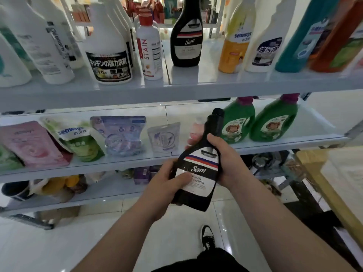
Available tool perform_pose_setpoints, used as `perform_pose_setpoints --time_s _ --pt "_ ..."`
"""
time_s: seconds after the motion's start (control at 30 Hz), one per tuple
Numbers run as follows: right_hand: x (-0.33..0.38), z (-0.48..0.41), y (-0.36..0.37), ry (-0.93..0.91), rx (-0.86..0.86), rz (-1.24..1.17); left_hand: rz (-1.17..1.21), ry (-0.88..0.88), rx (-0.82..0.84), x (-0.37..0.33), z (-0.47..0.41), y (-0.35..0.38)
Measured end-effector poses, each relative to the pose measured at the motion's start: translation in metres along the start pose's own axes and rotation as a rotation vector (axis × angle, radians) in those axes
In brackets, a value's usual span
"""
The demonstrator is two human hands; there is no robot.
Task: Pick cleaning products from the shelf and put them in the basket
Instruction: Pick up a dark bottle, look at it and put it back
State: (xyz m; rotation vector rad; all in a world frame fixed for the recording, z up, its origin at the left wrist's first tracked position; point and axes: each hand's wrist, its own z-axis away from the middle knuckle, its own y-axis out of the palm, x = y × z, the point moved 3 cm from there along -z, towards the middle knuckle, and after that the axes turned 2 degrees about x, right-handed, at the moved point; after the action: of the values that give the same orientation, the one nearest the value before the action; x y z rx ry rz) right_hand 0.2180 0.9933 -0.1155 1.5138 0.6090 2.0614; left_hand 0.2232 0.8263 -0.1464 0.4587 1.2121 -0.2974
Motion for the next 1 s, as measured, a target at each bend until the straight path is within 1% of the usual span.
perform_pose_setpoints --time_s 0.07,0.13,0.2,0.27,0.33,0.37,0.4,0.43,0.47,0.53,0.57,0.6,0.63,0.67,0.73,0.77,0.83,0.9,1.0 --pt "0.000 0.010 -0.008 -0.100 0.158 0.025 -0.208 0.073 -0.009 0.003 0.005 -0.004" --pt "0.001 0.021 -0.014 -0.184 0.342 0.136 -0.417 0.169 -0.046 0.001 0.010 -0.010" --pt "0.005 0.030 -0.016 -0.243 0.481 0.234 -0.494 0.274 -0.101 -0.001 0.012 -0.016" --pt "0.010 0.035 -0.017 -0.315 0.550 0.315 -0.514 0.350 -0.206 -0.002 0.011 -0.016" --pt "0.017 0.038 -0.017 -0.372 0.503 0.320 -0.467 0.390 -0.341 -0.001 0.009 -0.006" --pt "0.020 0.039 -0.018 -0.386 0.439 0.276 -0.469 0.441 -0.397 -0.001 0.009 0.003" --pt "0.023 0.040 -0.021 -0.390 0.362 0.209 -0.520 0.502 -0.433 0.000 0.007 0.014" --pt "0.024 0.041 -0.025 -0.383 0.287 0.133 -0.612 0.530 -0.435 0.001 0.004 0.028" --pt "0.025 0.042 -0.030 -0.368 0.231 0.063 -0.715 0.515 -0.406 0.005 -0.001 0.043" --pt "0.026 0.046 -0.041 -0.316 0.192 -0.021 -0.879 0.440 -0.380 0.013 -0.015 0.070" --pt "0.028 0.049 -0.048 -0.295 0.194 -0.007 -0.909 0.433 -0.389 0.015 -0.021 0.083" --pt "0.033 0.051 -0.057 -0.282 0.207 0.053 -0.903 0.451 -0.386 0.016 -0.025 0.093" --pt "0.040 0.053 -0.067 -0.275 0.225 0.143 -0.866 0.456 -0.343 0.018 -0.029 0.102" --pt "0.048 0.053 -0.078 -0.275 0.237 0.242 -0.792 0.417 -0.254 0.020 -0.030 0.111" --pt "0.067 0.051 -0.102 -0.275 0.217 0.432 -0.609 0.253 -0.089 0.031 -0.030 0.130" --pt "0.074 0.049 -0.114 -0.259 0.187 0.486 -0.516 0.174 -0.061 0.037 -0.028 0.139" --pt "0.083 0.043 -0.136 -0.192 0.116 0.501 -0.313 0.045 -0.054 0.048 -0.024 0.158" --pt "0.084 0.037 -0.152 -0.128 0.046 0.538 -0.116 -0.066 -0.082 0.055 -0.021 0.177" --pt "0.080 0.033 -0.169 -0.024 -0.033 0.494 0.079 -0.203 -0.208 0.056 -0.016 0.197"
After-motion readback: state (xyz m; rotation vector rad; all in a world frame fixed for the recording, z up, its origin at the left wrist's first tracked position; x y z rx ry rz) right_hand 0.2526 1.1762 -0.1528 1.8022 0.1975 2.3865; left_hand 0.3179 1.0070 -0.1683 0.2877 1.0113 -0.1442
